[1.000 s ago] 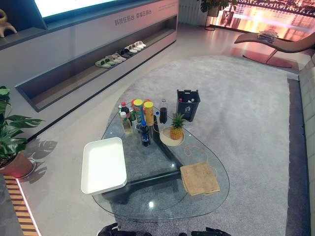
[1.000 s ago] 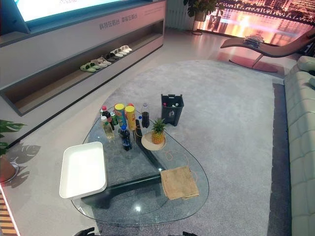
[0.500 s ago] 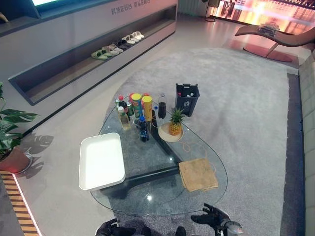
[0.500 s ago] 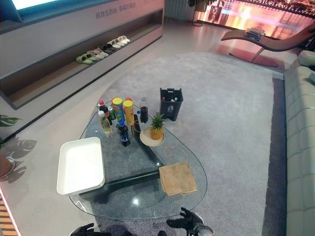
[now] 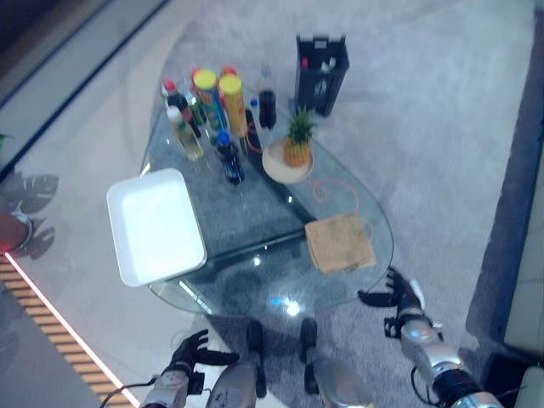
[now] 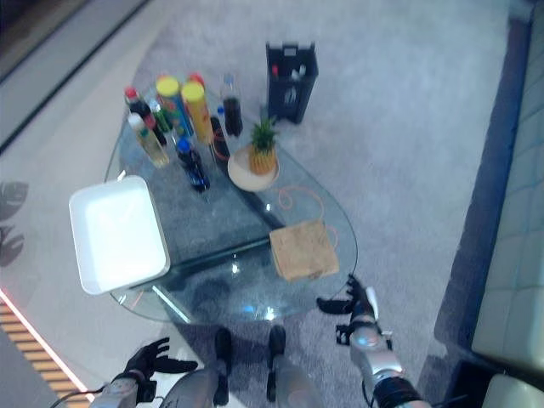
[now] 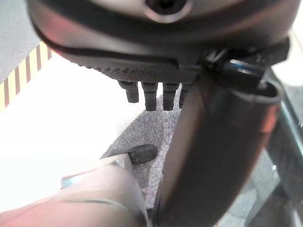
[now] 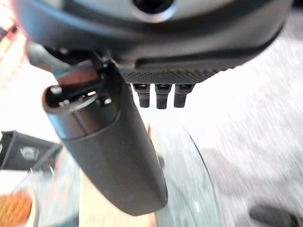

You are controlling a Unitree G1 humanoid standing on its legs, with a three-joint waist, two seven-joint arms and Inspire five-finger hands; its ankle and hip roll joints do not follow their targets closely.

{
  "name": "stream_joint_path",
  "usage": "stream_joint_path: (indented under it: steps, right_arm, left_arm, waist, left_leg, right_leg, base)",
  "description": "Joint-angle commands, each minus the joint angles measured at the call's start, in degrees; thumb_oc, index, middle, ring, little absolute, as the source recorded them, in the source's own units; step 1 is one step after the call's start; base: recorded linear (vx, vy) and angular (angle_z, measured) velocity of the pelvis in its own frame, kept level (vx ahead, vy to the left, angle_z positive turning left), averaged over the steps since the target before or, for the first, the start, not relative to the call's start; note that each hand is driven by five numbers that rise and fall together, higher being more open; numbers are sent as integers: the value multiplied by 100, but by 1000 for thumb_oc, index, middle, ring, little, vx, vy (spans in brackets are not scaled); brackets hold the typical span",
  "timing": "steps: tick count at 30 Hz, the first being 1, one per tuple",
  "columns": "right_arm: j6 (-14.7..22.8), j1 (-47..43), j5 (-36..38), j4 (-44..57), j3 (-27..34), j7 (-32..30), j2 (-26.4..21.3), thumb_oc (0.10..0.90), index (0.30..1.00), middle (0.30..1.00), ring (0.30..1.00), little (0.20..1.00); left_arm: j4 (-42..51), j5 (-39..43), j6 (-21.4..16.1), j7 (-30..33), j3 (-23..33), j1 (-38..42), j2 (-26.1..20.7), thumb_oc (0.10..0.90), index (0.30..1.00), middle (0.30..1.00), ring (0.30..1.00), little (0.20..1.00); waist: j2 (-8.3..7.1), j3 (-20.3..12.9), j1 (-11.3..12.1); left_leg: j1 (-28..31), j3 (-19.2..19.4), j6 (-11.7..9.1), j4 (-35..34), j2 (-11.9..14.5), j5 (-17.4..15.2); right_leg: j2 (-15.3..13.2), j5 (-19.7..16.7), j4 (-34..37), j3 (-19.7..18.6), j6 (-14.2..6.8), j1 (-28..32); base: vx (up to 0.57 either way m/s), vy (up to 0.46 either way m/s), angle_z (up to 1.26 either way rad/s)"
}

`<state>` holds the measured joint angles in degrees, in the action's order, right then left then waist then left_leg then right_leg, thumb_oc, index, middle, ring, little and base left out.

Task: Wipe the table with a cloth and put it in the basket.

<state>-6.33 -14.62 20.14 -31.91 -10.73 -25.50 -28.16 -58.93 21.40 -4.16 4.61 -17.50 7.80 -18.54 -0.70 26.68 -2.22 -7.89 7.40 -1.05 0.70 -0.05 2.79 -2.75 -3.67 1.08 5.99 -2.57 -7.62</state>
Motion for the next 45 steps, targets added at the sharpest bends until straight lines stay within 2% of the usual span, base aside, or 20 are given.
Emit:
stream_joint_path:
  steps: [1,4,8,22,37,45]
  right_arm:
    - [160,-410,-577,693,297,-971,-586,800,900,900,900,900]
    - [-1,-863,-714,707,353,-1481,-772,800,900,900,900,900]
    - [-121,-1443,-738,647,394,-1594,-1031,800,900,900,900,900]
    - [-292,-2685,-442,592,-79,-1766,-1470,800,900,900,900,900]
    - [-302,-3179,-67,337,-438,-1591,-1524,800,900,900,900,900]
    - [-520,-3278,34,488,-587,-1399,-1435,800,900,900,900,900]
  left_arm:
    - [-59,208,-238,84,-184,-123,-118,800,900,900,900,900]
    - [-60,285,-245,32,-275,15,-142,800,900,900,900,900]
    - [-46,330,-285,83,-377,175,-121,800,900,900,900,900]
    - [519,577,-319,425,-663,490,-74,800,900,900,900,900]
    - [746,762,-228,469,-770,528,-112,800,900,900,900,900]
    - [839,782,-201,430,-778,527,-95,800,900,900,900,900]
  waist:
    - [-5,-92,16]
    - [61,80,22]
    - [125,310,50]
    - [240,311,177]
    - [313,311,292]
    - [311,311,333]
  left_leg:
    - [-563,-96,-118,1058,231,-525]
    - [-859,-142,-121,1189,188,-519]
    - [-1282,-175,-129,1430,156,-516]
    - [-2651,-163,-107,1821,37,-490]
    - [-3386,-261,-65,2060,-60,-496]
    - [-3619,-302,-36,2189,-94,-533]
  right_leg:
    - [-181,568,-1245,126,-75,-710]
    - [-169,560,-1346,112,-46,-1004]
    - [-159,566,-1541,84,-25,-1411]
    - [-224,486,-1944,100,-35,-2808]
    - [-227,412,-2120,110,-30,-3513]
    - [-239,401,-2211,80,-41,-3751]
  base:
    - [-63,-11,-2]
    - [-74,5,-3]
    - [-67,24,-4]
    - [3,22,-1]
    - [36,37,3]
    - [26,27,2]
